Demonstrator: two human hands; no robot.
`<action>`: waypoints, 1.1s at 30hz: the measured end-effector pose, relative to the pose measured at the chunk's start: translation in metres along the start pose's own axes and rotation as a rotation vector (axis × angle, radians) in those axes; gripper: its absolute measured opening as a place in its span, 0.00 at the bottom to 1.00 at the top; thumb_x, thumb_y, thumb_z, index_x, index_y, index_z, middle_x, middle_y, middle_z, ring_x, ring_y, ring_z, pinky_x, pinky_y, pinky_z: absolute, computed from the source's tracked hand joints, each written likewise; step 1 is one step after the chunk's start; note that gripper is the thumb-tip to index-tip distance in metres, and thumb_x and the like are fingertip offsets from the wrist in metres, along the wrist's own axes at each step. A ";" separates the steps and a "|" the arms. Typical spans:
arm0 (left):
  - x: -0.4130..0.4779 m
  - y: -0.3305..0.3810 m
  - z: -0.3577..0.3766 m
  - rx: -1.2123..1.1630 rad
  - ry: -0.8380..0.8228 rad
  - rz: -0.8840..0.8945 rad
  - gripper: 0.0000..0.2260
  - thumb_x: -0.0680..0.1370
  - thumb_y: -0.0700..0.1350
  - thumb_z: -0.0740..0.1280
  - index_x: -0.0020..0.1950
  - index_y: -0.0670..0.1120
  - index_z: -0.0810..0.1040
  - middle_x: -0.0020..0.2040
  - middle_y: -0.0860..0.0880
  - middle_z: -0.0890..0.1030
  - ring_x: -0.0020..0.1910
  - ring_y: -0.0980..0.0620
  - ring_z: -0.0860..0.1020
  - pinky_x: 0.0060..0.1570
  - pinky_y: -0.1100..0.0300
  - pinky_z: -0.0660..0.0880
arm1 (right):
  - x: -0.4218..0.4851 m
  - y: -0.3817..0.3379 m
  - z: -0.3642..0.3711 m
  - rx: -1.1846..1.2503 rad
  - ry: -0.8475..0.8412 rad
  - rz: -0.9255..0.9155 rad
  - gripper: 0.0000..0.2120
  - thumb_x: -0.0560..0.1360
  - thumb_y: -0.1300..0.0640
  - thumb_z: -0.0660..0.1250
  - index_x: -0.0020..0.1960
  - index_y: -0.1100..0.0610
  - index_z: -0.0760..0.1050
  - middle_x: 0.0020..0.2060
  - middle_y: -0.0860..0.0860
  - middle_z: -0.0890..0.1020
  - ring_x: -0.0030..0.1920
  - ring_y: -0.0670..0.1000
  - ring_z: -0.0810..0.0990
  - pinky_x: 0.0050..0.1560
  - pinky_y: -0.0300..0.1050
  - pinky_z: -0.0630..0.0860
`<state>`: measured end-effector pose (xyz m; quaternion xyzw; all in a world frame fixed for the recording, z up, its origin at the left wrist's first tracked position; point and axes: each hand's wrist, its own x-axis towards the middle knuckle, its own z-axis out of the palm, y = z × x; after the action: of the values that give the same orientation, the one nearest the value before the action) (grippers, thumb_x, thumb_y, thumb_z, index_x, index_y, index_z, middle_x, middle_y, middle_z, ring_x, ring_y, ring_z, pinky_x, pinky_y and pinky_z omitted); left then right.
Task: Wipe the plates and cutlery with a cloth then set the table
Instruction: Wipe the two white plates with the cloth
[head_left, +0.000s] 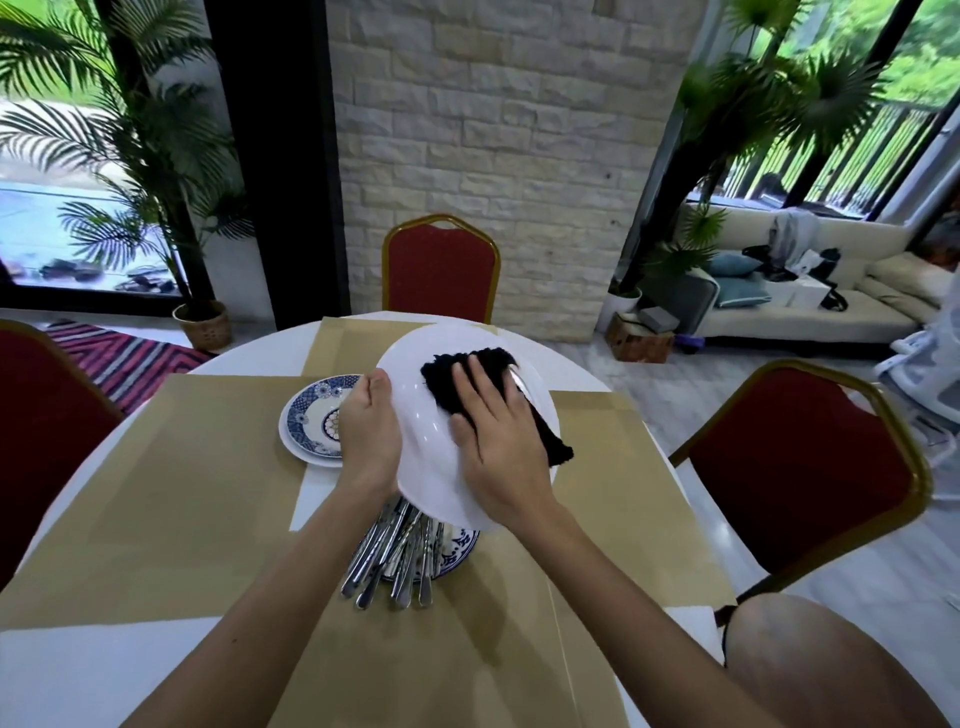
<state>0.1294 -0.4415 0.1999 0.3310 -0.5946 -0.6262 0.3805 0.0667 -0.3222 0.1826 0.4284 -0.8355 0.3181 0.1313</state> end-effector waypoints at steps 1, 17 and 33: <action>-0.003 -0.001 0.000 -0.008 -0.010 -0.007 0.15 0.83 0.48 0.54 0.38 0.47 0.71 0.37 0.46 0.74 0.38 0.50 0.70 0.41 0.55 0.67 | 0.003 0.001 0.000 0.012 -0.030 0.003 0.28 0.79 0.43 0.44 0.77 0.49 0.58 0.76 0.45 0.58 0.77 0.57 0.53 0.76 0.51 0.50; -0.005 0.009 -0.007 -0.018 -0.034 0.021 0.13 0.83 0.47 0.54 0.43 0.50 0.73 0.39 0.52 0.75 0.38 0.56 0.71 0.39 0.67 0.68 | 0.016 -0.015 -0.002 -0.008 0.002 0.035 0.27 0.79 0.45 0.44 0.76 0.46 0.61 0.76 0.45 0.61 0.77 0.57 0.53 0.74 0.53 0.49; -0.006 -0.005 0.011 -0.137 0.038 0.025 0.14 0.83 0.47 0.54 0.41 0.49 0.73 0.39 0.53 0.75 0.39 0.56 0.72 0.42 0.64 0.69 | -0.002 0.051 0.003 0.556 0.177 0.697 0.23 0.83 0.46 0.51 0.77 0.46 0.58 0.77 0.43 0.59 0.76 0.47 0.57 0.75 0.49 0.56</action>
<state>0.1220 -0.4309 0.1952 0.3084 -0.5474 -0.6541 0.4212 0.0276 -0.3010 0.1582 0.1119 -0.7981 0.5911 -0.0327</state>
